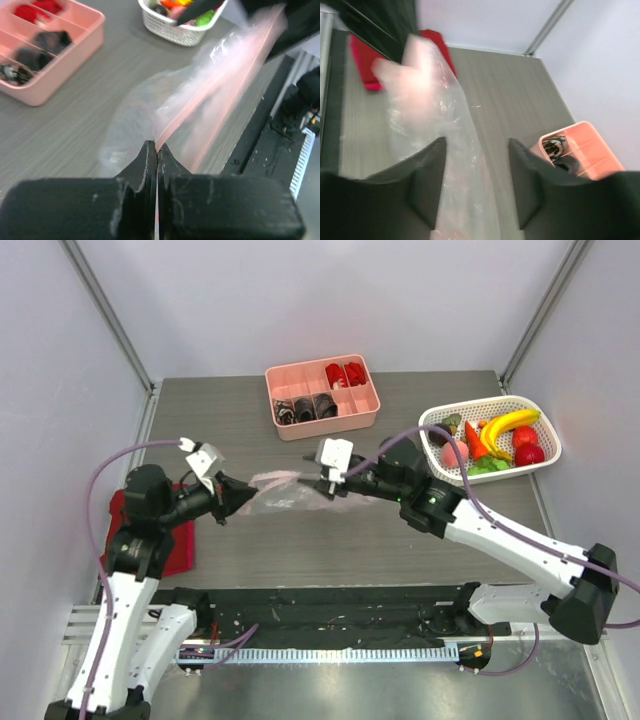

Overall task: Place the food in the zip-top bag and seal the zipper
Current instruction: Open the zipper of the food storage bag.

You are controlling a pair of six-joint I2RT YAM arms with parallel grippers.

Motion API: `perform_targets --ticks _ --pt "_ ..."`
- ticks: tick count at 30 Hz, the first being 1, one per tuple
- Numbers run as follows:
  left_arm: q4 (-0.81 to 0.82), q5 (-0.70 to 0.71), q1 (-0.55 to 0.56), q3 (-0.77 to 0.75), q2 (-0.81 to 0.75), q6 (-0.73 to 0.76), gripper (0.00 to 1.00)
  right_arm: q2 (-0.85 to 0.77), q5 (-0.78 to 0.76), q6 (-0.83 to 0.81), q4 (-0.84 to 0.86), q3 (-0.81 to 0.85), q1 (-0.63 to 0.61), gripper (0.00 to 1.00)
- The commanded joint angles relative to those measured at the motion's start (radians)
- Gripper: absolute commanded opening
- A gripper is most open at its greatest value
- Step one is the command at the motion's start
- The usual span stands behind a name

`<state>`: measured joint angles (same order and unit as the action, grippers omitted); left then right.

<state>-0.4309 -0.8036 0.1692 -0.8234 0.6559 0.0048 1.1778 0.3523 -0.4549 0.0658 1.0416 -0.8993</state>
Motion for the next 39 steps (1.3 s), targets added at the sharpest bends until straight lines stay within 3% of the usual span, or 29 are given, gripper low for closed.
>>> perform_targets --ticks 1,4,6,13,19,22,25,29,33,39 --pt "-0.277 0.177 0.003 -0.23 -0.045 -0.081 0.0 0.092 -0.146 0.123 0.102 0.15 -0.001 0.7" --pt "-0.432 0.4 0.003 -0.363 -0.019 -0.071 0.0 0.123 -0.231 0.195 0.077 0.21 0.005 0.85" --pt "-0.546 0.537 0.003 -0.41 0.004 -0.054 0.0 0.109 -0.249 0.222 0.052 0.225 0.011 0.87" --pt "-0.703 0.733 0.003 -0.422 0.134 -0.054 0.0 -0.009 -0.34 0.409 -0.182 0.178 0.025 0.88" --pt "-0.528 0.552 0.027 -0.323 0.204 -0.137 0.0 -0.153 -0.251 0.617 -0.302 0.022 0.045 0.85" --pt "-0.474 0.55 0.076 -0.336 0.26 -0.238 0.0 -0.181 -0.144 0.654 -0.328 -0.015 0.074 0.85" --pt "-0.466 0.546 0.076 -0.387 0.28 -0.307 0.0 -0.191 -0.13 0.621 -0.333 -0.022 0.088 0.85" --pt "-0.557 0.783 0.069 -0.496 0.269 -0.306 0.0 -0.181 -0.131 0.59 -0.334 -0.008 0.109 0.84" --pt "-0.62 1.132 0.061 -0.562 0.217 -0.209 0.0 -0.149 -0.112 0.616 -0.337 0.014 0.148 0.85" --pt "-0.689 1.359 0.062 -0.605 0.231 -0.054 0.0 -0.11 -0.085 0.648 -0.339 0.028 0.188 0.85"
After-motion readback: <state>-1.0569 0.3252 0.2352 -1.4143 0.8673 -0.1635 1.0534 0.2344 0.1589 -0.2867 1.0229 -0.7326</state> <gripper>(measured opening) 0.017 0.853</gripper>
